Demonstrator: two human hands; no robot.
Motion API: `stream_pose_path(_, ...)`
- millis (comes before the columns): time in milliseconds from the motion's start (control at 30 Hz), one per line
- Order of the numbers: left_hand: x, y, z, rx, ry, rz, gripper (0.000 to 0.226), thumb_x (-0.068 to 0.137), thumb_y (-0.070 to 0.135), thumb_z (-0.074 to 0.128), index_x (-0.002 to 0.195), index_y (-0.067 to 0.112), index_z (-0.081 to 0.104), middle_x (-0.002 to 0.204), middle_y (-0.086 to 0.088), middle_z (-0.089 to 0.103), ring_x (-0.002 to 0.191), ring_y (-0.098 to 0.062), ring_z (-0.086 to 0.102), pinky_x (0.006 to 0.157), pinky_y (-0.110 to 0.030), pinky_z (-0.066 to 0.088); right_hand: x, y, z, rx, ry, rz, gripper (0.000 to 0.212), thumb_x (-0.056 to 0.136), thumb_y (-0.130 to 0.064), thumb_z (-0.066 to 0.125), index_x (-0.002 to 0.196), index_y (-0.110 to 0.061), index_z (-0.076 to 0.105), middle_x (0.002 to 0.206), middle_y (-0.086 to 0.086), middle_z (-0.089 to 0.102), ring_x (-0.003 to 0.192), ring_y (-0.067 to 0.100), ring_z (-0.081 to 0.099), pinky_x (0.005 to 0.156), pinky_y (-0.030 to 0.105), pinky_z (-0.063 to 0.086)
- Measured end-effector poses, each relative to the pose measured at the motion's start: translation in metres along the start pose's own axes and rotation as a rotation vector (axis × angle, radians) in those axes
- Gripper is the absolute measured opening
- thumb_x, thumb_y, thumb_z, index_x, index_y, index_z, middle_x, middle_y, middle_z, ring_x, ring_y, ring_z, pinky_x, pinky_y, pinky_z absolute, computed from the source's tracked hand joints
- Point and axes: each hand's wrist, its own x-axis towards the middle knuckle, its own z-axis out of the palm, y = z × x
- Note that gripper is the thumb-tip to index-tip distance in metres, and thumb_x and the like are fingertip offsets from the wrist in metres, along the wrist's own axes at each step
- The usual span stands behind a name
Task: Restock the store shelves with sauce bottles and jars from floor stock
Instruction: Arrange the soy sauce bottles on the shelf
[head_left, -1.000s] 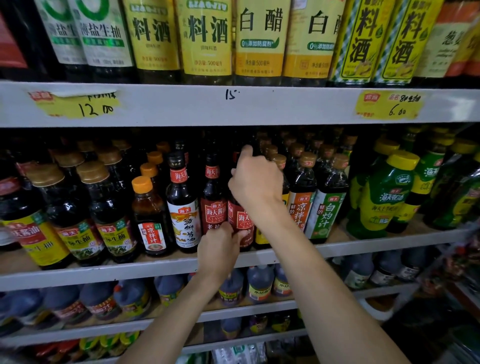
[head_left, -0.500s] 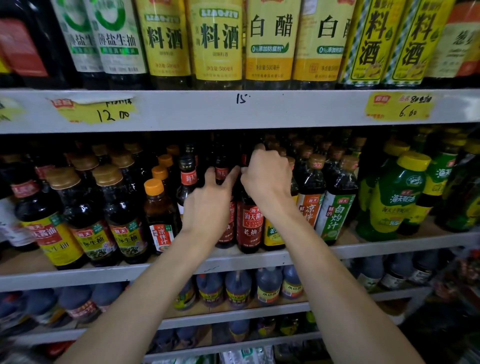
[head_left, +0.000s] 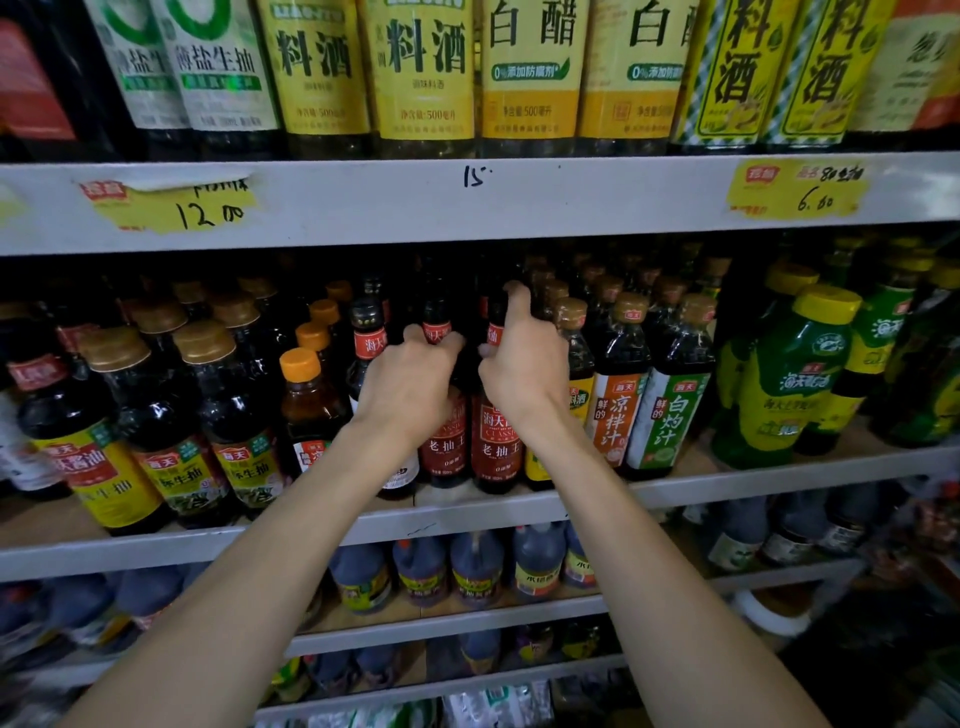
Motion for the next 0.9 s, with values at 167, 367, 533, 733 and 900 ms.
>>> stream_pose_path(167, 0.003, -0.007, -0.003, 0.036, -0.043, 0.038, 0.057, 0.081, 0.019, 0.070, 0.133, 0.024, 0.045, 0.109, -0.015, 0.052, 0.083, -0.035, 0.064, 0.055, -0.034, 0.041, 0.006, -0.001, 0.007, -0.010, 0.008, -0.001, 0.070, 0.081, -0.007, 0.070, 0.142, -0.012, 0.035, 0.088, 0.013, 0.071, 0.082, 0.034, 0.069, 0.061, 0.032, 0.048)
stream_pose_path(367, 0.004, -0.008, -0.005, 0.012, -0.055, 0.061, 0.060, 0.078, 0.008, 0.064, 0.133, 0.024, 0.044, 0.108, -0.015, 0.053, 0.078, -0.034, 0.063, 0.055, -0.034, 0.046, 0.007, 0.001, 0.007, -0.001, 0.009, 0.014, 0.069, 0.082, -0.008, 0.070, 0.142, -0.012, 0.036, 0.089, 0.013, 0.070, 0.083, 0.036, 0.069, 0.061, 0.031, 0.045)
stream_pose_path(533, -0.005, -0.008, 0.000, -0.009, 0.009, 0.048, 0.070, 0.083, 0.010, 0.059, 0.144, 0.036, 0.038, 0.113, -0.012, 0.056, 0.087, -0.035, 0.065, 0.060, -0.035, 0.044, -0.002, 0.002, 0.003, 0.010, 0.028, -0.028, 0.074, 0.083, -0.009, 0.071, 0.145, -0.011, 0.032, 0.092, 0.014, 0.070, 0.084, 0.035, 0.069, 0.062, 0.031, 0.046)
stream_pose_path(733, -0.021, -0.006, 0.010, -0.031, 0.119, 0.020, 0.069, 0.085, 0.005, 0.058, 0.146, 0.032, 0.039, 0.134, -0.015, 0.051, 0.082, -0.039, 0.067, 0.061, -0.041, 0.054, -0.016, 0.004, -0.003, 0.039, 0.028, -0.052, 0.084, 0.083, -0.003, 0.068, 0.152, -0.016, 0.022, 0.103, 0.014, 0.067, 0.084, 0.031, 0.068, 0.069, 0.037, 0.054)
stream_pose_path(900, -0.045, -0.010, 0.012, -0.058, 0.318, 0.083, 0.028, 0.075, -0.002, 0.067, 0.103, 0.006, 0.069, 0.102, -0.015, 0.067, 0.069, -0.036, 0.066, 0.044, -0.035, 0.048, -0.046, 0.001, -0.009, 0.126, 0.110, -0.030, 0.066, 0.087, -0.002, 0.063, 0.145, -0.013, 0.035, 0.122, 0.016, 0.061, 0.096, 0.030, 0.065, 0.077, 0.037, 0.054)
